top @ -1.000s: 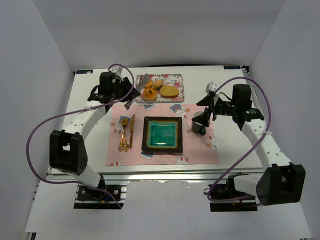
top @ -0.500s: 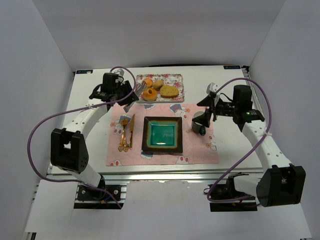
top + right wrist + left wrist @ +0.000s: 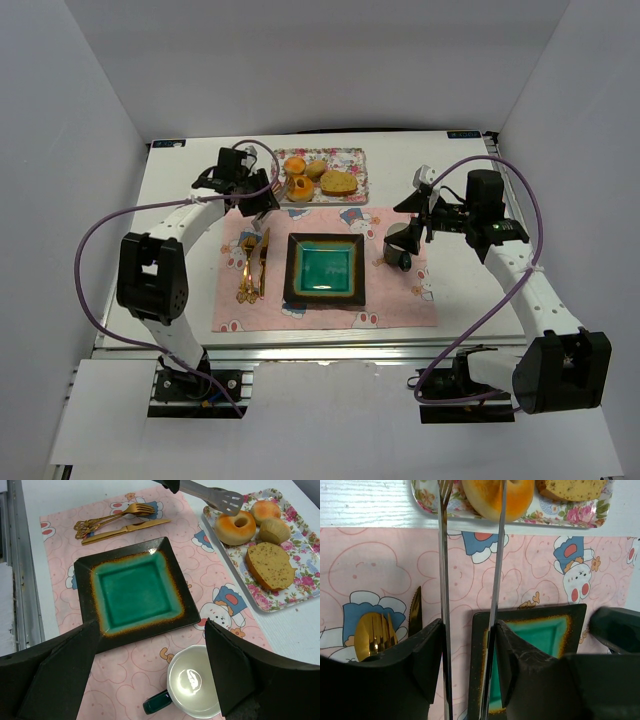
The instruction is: Place the bread
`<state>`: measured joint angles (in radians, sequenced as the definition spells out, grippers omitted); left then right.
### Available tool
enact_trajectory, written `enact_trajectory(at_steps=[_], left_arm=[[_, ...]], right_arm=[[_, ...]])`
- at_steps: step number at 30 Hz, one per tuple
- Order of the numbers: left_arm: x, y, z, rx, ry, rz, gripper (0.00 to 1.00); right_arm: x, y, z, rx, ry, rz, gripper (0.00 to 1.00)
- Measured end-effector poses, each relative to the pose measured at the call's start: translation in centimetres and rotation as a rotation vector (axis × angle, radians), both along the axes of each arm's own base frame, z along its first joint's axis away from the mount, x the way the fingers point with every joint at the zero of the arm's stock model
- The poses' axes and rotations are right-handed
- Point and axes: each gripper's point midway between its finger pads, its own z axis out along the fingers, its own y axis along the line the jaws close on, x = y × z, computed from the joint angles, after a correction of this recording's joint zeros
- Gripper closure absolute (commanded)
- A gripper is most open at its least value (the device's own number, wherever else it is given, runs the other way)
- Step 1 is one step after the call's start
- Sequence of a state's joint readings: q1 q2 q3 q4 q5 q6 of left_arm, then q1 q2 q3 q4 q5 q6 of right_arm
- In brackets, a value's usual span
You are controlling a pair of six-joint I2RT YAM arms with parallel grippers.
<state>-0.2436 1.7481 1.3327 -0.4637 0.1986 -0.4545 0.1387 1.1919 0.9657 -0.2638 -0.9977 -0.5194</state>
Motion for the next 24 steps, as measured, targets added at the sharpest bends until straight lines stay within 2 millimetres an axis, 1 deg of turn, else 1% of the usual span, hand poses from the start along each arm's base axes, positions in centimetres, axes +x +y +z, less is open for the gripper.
enact_trajectory(at_steps=[5, 11, 16, 20, 24], left_arm=[[0.6, -0.2, 0.5, -0.006, -0.016, -0.003, 0.44], [0.7, -0.7, 0.8, -0.032, -0.020, -0.014, 0.43], [0.7, -0.7, 0.8, -0.044, -0.017, -0.011, 0.43], [0.7, -0.7, 0.3, -0.044, 0.000, -0.011, 0.43], [0.6, -0.9, -0.9, -0.045, 0.040, -0.014, 0.43]], right_arm=[[0.0, 0.0, 0.0, 0.000, 0.000, -0.001, 0.11], [0.0, -0.1, 0.0, 0.000, 0.000, -0.002, 0.11], [0.1, -0.2, 0.0, 0.000, 0.001, -0.007, 0.11], [0.1, -0.2, 0.0, 0.002, 0.003, -0.008, 0.11], [0.1, -0.2, -0.1, 0.003, 0.007, -0.009, 0.11]])
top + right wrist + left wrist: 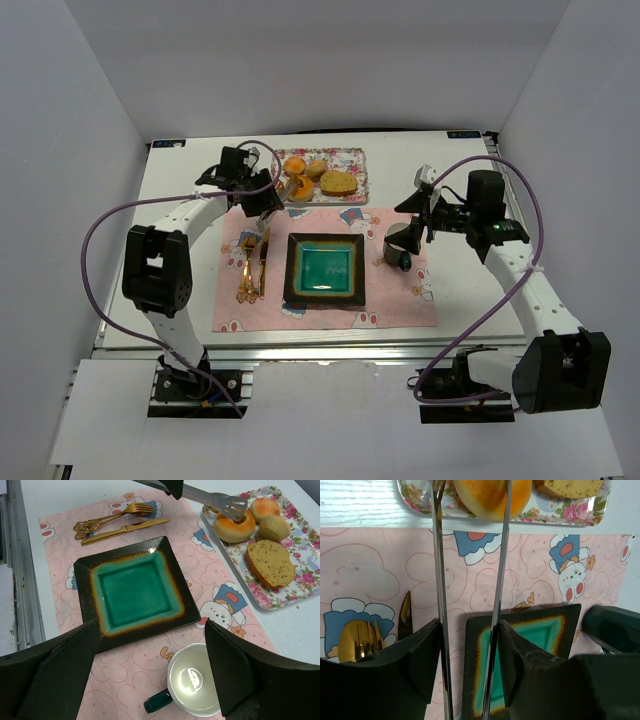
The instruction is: Place the bread
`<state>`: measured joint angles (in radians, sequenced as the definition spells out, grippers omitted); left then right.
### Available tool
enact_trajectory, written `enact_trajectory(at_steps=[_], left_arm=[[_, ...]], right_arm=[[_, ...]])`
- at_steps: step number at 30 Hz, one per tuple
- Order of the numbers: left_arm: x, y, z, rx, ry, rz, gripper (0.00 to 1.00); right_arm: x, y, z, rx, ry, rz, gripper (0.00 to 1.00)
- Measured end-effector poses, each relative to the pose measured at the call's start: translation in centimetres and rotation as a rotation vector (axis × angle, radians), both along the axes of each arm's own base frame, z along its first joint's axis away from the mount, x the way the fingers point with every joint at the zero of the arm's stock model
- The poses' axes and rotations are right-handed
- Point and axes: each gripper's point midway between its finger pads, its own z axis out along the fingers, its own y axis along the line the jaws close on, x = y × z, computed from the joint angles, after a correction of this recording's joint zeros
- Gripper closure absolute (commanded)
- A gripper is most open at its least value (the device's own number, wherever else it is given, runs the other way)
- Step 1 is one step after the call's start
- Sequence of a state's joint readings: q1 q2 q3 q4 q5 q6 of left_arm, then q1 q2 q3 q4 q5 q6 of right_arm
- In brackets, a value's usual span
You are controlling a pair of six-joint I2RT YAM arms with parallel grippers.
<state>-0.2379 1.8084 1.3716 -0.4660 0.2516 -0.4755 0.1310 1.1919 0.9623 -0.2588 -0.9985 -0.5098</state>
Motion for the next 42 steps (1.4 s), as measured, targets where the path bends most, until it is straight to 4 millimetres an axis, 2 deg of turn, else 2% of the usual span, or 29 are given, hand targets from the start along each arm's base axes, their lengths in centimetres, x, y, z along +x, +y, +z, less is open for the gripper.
enact_trajectory(at_steps=[3, 5, 6, 8, 9, 13, 16, 21, 26, 29, 33, 36, 39, 42], left_arm=[[-0.1, -0.1, -0.7, -0.005, 0.024, -0.003, 0.47], [-0.2, -0.3, -0.7, -0.012, 0.032, -0.004, 0.53], [-0.2, -0.3, -0.6, -0.016, 0.033, -0.004, 0.62], [0.0, -0.5, -0.2, -0.026, 0.029, -0.001, 0.71], [0.1, -0.6, -0.1, -0.030, 0.026, -0.002, 0.79], [0.2, -0.8, 0.4, -0.043, 0.024, -0.006, 0.94], [0.2, -0.7, 0.5, -0.050, 0.028, -0.002, 0.99], [0.2, -0.7, 1.4, -0.057, 0.017, -0.001, 1.00], [-0.6, -1.0, 4.3, -0.096, -0.033, -0.019, 1.00], [-3.1, -1.2, 6.8, -0.138, -0.092, -0.041, 1.00], [-8.9, -2.3, 8.1, -0.170, -0.113, -0.109, 1.00], [-13.6, -3.7, 7.4, -0.182, -0.086, -0.178, 1.00], [-18.2, -4.7, 5.6, -0.181, -0.025, -0.230, 1.00], [-20.9, -5.0, 4.2, -0.177, 0.014, -0.247, 0.96]], right_arm=[[-0.1, 0.0, -0.4, 0.000, 0.012, -0.001, 0.11], [-0.2, 0.0, -0.5, 0.000, 0.017, -0.001, 0.11], [-0.2, 0.0, -0.4, 0.000, 0.016, -0.001, 0.11], [-0.2, 0.0, -0.4, 0.001, 0.015, -0.001, 0.11], [-0.2, 0.0, -0.4, 0.001, 0.015, -0.001, 0.11], [-0.2, 0.0, -0.4, 0.001, 0.014, -0.001, 0.11], [-0.3, 0.0, -0.3, 0.003, 0.013, 0.000, 0.11], [-0.4, 0.0, 0.1, 0.007, 0.002, 0.002, 0.11], [-0.6, -0.2, 0.6, 0.008, -0.017, -0.001, 0.11], [-0.7, -0.2, 0.9, 0.009, -0.028, -0.002, 0.10], [-0.8, -0.3, 1.2, 0.009, -0.042, -0.004, 0.11], [-0.8, -0.4, 1.2, 0.009, -0.044, -0.007, 0.11], [-0.7, -0.4, 1.2, 0.008, -0.046, -0.006, 0.11], [-0.7, -0.4, 1.1, 0.008, -0.045, -0.005, 0.11]])
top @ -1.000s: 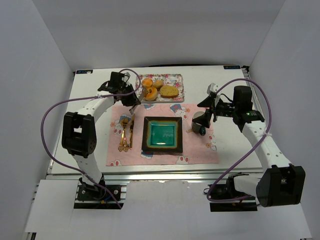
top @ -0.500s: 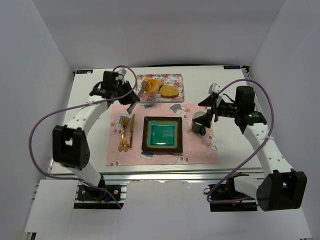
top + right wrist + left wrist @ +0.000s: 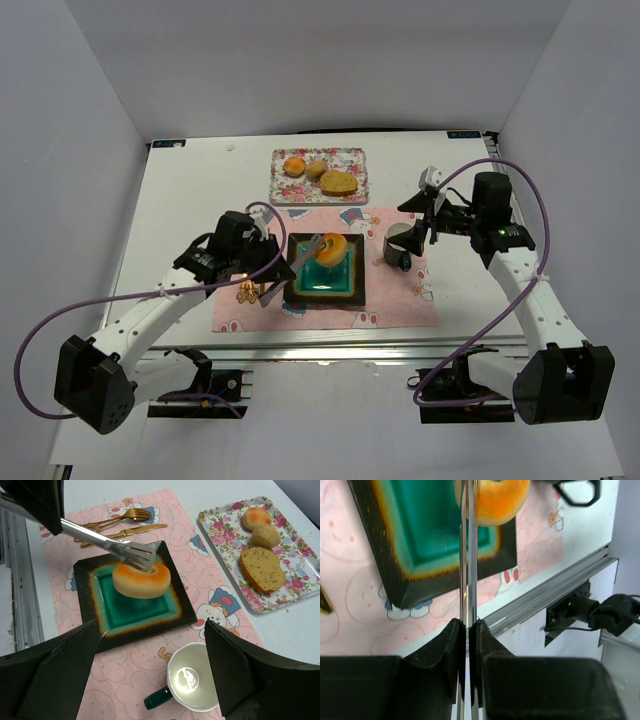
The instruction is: Place the bread
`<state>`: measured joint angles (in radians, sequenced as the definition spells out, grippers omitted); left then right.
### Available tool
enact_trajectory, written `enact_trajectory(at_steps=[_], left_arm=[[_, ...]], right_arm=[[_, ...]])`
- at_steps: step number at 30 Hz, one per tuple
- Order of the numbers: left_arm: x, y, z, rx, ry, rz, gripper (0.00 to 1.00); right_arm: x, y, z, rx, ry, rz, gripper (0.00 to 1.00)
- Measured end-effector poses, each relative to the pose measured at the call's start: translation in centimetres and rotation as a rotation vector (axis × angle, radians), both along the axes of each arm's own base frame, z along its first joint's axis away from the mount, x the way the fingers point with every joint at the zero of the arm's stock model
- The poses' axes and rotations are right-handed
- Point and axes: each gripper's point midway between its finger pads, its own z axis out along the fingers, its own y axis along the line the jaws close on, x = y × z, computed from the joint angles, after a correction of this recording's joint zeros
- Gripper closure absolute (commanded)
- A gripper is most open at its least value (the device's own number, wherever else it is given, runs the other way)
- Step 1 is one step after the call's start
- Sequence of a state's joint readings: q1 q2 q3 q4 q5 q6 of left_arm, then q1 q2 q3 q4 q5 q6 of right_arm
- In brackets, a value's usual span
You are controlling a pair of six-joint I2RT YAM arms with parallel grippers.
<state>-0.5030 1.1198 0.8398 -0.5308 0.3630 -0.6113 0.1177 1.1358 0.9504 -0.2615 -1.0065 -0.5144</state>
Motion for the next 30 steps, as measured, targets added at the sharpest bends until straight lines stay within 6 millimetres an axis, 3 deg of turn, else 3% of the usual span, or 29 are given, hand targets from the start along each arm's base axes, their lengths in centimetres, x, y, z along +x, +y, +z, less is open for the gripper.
enact_trajectory(at_steps=[3, 5, 10, 24, 30], left_arm=[[-1.2, 0.1, -1.3, 0.014, 0.023, 0.016, 0.89], [-1.4, 0.0, -1.8, 0.019, 0.030, 0.027, 0.80], [-1.0, -0.8, -2.0, 0.019, 0.009, 0.042, 0.61], [-0.5, -0.8, -2.2, 0.045, -0.014, 0.060, 0.50], [0.1, -0.8, -1.1, 0.060, -0.039, 0.060, 0.49]], right_arm=[[0.0, 0.0, -0.2, 0.000, 0.007, 0.003, 0.11], [0.0, 0.0, -0.4, 0.000, 0.017, 0.005, 0.11], [-0.2, 0.0, -0.7, -0.005, 0.030, 0.009, 0.11], [-0.2, 0.0, -0.6, -0.005, 0.028, 0.009, 0.10], [-0.2, 0.0, -0.6, -0.005, 0.028, 0.009, 0.11]])
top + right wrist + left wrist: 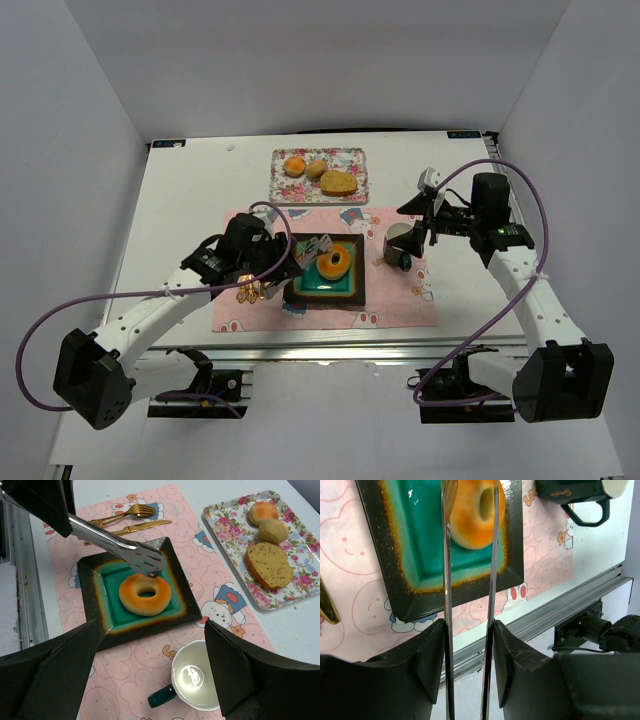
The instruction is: Place the bread
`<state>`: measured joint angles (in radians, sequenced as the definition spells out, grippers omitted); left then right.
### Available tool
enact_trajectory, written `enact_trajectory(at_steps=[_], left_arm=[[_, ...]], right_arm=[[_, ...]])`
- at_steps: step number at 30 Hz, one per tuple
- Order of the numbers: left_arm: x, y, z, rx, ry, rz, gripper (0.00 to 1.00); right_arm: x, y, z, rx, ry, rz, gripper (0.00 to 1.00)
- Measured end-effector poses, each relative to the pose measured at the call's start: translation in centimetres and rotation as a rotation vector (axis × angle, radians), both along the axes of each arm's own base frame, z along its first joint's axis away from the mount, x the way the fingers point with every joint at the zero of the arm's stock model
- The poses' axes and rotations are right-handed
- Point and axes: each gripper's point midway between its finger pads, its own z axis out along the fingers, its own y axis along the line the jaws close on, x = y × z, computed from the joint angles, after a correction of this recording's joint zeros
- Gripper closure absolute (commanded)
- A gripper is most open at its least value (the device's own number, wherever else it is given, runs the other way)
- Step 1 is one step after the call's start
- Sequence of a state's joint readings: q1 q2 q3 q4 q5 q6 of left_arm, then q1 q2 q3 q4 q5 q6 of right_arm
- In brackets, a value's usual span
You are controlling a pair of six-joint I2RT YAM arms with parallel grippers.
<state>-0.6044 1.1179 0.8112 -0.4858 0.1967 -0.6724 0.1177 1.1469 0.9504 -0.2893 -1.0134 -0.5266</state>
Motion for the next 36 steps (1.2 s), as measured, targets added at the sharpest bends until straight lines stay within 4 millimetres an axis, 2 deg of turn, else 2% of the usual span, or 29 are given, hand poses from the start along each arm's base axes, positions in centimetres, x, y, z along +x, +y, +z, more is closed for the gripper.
enact_trajectory(at_steps=[9, 13, 16, 23, 27, 31, 36], left_arm=[[1.4, -0.2, 2.6, 0.007, -0.053, 0.014, 0.52], [3.7, -0.9, 4.3, -0.021, -0.090, 0.058, 0.59], [6.7, -1.3, 4.7, -0.056, -0.092, 0.123, 0.59], [14.9, -0.3, 2.0, -0.103, -0.029, 0.306, 0.56], [18.4, 0.2, 0.4, -0.122, -0.008, 0.354, 0.55], [20.5, -0.6, -0.9, -0.129, 0.007, 0.350, 0.53], [21.6, -1.5, -1.9, -0.133, 0.024, 0.329, 0.52]], right_arm=[[0.0, 0.0, 0.0, 0.000, -0.001, 0.000, 0.10], [0.0, 0.0, 0.1, 0.002, -0.001, 0.003, 0.11], [-0.1, 0.1, 0.1, 0.005, -0.001, 0.005, 0.11], [-0.2, 0.1, -0.3, 0.012, 0.011, 0.006, 0.11], [-0.2, 0.2, -0.5, 0.017, 0.011, 0.005, 0.11], [0.0, 0.2, -0.3, 0.019, 0.001, 0.005, 0.10], [0.0, 0.2, -0.3, 0.020, -0.002, 0.005, 0.11]])
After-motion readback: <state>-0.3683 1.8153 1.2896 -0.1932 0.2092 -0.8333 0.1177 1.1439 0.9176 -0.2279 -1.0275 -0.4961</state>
